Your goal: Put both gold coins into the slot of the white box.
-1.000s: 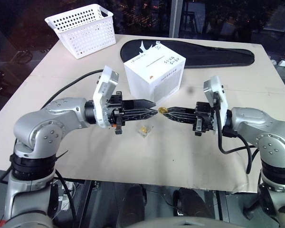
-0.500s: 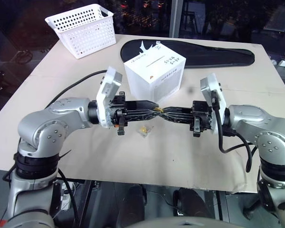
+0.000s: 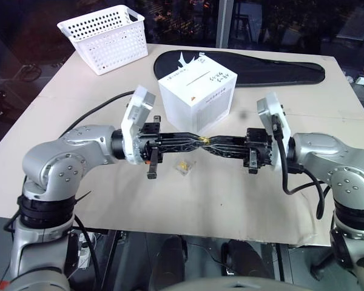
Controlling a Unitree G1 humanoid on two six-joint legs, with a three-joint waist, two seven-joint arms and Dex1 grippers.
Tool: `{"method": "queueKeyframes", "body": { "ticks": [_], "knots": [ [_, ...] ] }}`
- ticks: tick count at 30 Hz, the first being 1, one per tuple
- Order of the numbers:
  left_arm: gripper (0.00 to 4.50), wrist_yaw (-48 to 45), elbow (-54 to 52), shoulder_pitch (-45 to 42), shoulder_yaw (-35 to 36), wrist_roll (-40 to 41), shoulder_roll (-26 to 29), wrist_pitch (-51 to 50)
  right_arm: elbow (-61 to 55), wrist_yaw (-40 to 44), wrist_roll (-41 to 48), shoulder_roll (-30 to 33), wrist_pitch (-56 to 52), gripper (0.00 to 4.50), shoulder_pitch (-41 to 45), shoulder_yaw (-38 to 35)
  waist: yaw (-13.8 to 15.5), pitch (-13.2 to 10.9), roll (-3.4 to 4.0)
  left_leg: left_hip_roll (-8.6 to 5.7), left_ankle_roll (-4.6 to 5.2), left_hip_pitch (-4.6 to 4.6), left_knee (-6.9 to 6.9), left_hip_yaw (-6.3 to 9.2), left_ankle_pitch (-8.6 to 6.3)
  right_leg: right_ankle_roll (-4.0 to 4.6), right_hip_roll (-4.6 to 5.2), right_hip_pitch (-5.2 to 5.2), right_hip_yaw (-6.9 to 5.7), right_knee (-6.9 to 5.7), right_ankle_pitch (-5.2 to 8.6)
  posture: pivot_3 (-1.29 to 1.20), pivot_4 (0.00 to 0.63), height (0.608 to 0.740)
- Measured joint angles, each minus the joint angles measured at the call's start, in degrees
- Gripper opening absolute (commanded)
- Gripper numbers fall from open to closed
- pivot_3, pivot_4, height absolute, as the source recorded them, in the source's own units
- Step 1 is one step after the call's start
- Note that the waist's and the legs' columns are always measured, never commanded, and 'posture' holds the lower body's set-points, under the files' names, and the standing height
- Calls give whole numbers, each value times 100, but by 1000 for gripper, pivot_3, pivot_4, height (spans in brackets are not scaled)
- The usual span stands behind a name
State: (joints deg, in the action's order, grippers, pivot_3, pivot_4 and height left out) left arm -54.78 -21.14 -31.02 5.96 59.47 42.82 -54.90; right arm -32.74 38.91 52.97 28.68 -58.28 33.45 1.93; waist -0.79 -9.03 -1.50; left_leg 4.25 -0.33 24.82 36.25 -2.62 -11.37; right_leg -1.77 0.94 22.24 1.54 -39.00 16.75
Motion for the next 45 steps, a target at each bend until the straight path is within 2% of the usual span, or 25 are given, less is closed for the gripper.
{"method": "queueKeyframes", "body": {
  "ticks": [5,10,14,18,22,29,37,45],
  "knots": [
    [0,262,100,0,252,282,-2,-169,-7,-308,9,-32,85,3989,3,-71,0,0,0,0,0,0,0,0,0,0,1,0,0,0,0,0,150,740],
    [0,837,614,-412,503,272,-183,-153,-232,-697,-30,278,86,3989,56,-316,29,-2,-3,-1,0,2,2,6,0,0,1,0,-8,0,0,0,150,740],
    [0,1602,1361,-1239,423,-671,-428,394,-425,-866,-134,736,89,3989,197,-500,40,-3,-5,-4,0,3,4,2,0,-1,1,-2,-3,5,-1,0,150,740],
    [0,1958,2453,-2265,-359,-1754,-480,379,-600,-862,-324,1330,181,3989,87,-825,83,-8,-11,-6,0,7,2,4,0,-1,0,-1,-5,7,-1,0,150,740],
    [0,1617,3816,-3221,-877,-2393,-750,348,-752,-949,-369,1531,290,3989,-109,-1164,59,-9,-12,-5,0,15,0,4,0,-2,0,4,-8,12,0,0,150,740],
    [0,808,6116,-4344,-1329,-3483,-1303,1138,-1149,-1230,-225,1723,357,3989,-822,-1988,15,-10,-12,-6,-1,94,7,7,1,-2,-1,82,-10,5,-1,0,150,740],
    [0,113,6980,-4725,-1378,-4184,-1463,1803,-1484,-1481,36,1763,389,3989,-1464,-2398,19,-10,-11,-6,0,92,11,6,2,-2,0,83,-10,-2,-1,0,150,740],
    [0,-112,7022,-4759,-1307,-4475,-1482,1818,-1518,-1466,107,1847,607,3989,-1720,-2492,17,-10,-11,-6,0,92,18,8,2,-3,0,81,-11,-10,-1,0,150,740]
  ]
}}
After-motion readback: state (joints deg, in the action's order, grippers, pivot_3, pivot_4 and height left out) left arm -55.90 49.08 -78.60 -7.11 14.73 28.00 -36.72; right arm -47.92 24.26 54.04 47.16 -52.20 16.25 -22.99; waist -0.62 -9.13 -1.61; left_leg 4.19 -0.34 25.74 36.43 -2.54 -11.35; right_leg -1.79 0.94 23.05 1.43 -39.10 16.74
